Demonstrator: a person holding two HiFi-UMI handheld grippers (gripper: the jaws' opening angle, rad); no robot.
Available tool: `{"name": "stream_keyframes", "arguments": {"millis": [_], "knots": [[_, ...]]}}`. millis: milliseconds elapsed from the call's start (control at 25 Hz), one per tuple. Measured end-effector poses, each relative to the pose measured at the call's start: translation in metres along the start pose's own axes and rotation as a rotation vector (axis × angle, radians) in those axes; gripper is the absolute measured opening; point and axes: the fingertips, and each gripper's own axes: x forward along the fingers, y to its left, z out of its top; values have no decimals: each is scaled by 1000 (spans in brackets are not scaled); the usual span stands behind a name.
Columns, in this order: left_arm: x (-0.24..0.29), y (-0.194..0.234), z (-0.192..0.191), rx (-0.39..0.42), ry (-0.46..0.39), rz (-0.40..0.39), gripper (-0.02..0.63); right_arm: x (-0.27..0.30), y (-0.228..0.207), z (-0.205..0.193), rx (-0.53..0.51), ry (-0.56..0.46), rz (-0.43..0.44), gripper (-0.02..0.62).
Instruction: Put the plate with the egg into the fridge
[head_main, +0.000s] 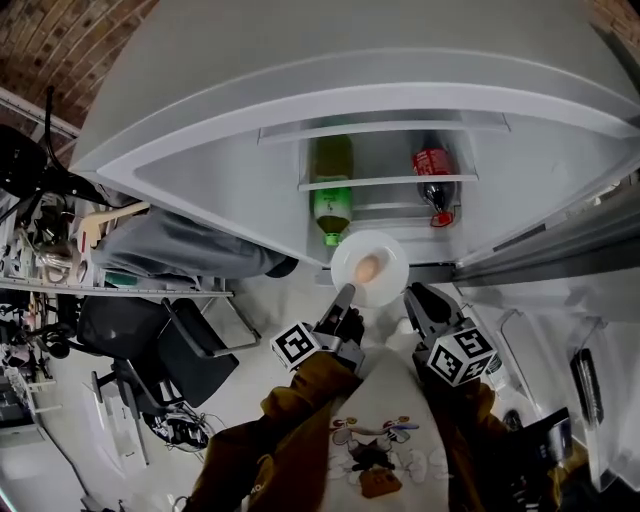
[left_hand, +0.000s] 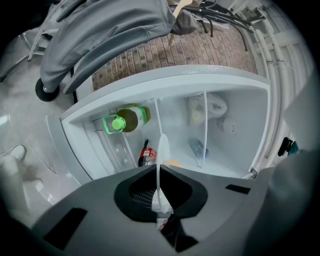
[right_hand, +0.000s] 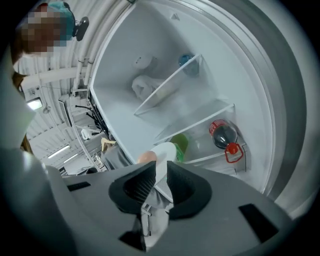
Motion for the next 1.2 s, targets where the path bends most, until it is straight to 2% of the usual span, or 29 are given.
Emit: {"name": "stream_keyframes", "arguments": {"millis": [120,320,760,960,1040,1200], "knots": [[-4,6,4,3,-4,11,15,7,0,-4,40,6,0,92],[-11,10,11,-7,-2,8,15,17,8,-22,129,38,15,95],[14,30,20,68,1,56,15,19,0,-32,122,59,-51,95],[29,30,21,67,-2,46,15,20,-22,-32,151,38,-137,95],[33,33,20,74,2,66,15,22,-30,-31,153,25,-162,94],[40,38,17,87,14,96,15,28,-35,-25,151,-7,-160,94]]}}
